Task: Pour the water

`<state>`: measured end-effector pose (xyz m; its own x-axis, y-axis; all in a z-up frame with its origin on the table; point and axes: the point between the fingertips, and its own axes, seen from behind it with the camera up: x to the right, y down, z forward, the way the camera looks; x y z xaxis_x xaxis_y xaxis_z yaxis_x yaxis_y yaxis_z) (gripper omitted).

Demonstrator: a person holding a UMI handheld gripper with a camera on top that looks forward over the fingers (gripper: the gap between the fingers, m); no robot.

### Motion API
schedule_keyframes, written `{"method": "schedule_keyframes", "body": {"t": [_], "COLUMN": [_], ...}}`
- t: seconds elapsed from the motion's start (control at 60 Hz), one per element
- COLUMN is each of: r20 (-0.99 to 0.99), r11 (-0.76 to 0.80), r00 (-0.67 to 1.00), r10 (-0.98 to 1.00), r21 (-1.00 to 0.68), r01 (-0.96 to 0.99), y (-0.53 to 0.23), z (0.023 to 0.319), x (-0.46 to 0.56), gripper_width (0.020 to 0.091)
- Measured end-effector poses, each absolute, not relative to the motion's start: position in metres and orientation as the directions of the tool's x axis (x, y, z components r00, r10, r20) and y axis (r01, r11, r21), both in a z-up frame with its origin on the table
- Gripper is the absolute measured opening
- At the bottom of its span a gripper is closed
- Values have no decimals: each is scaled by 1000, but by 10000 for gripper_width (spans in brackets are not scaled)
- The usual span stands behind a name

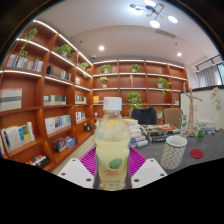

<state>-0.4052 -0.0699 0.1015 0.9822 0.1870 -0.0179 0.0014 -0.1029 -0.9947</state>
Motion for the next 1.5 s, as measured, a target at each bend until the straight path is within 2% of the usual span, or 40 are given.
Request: {"method": "schedule_keyframes", "body": {"t": [0.1, 0.25, 0.383, 0.433, 0.5, 0.567, 0.583, 0.717, 0.967, 1.15, 1.233, 1.317, 1.367, 1.417, 1.5], "r20": [-107, -471, -780, -865, -945, -991, -995, -979, -879, -905, -945, -992, -998, -968, -853], "r11": [-136, -188, -177, -172, -160, -165, -160, -142, -139, -144, -158, -192, -206, -209, -154], "r00": [980, 876, 624, 500, 325, 133, 97, -201, -476, -425, -328, -122, 59, 243, 507], "r10": [168, 100, 48, 33, 36, 23, 27, 20, 19, -2, -11, 16, 28, 60, 121], "r21": [-987, -874, -621, -498, -327, -135, -101, 196, 469, 421, 325, 116, -63, -250, -521], "r01": [-84, -448, -763, -850, -931, -977, -982, -970, -872, -895, -932, -974, -976, -945, -840], "y": [-69, -56, -36, -35, -19, -30, -14, -5, 7, 6, 1, -5, -5, -6, -5], "z": [102, 117, 131, 146, 146, 163, 155, 162, 168, 166, 169, 181, 192, 201, 235], "x": [-396, -371, -350, -349, -342, -341, -337, -325, -314, -313, -318, -323, -325, -321, -307], "gripper_width": [368, 369, 374, 375, 373, 373, 373, 374, 371, 372, 373, 391, 389, 390, 389]}}
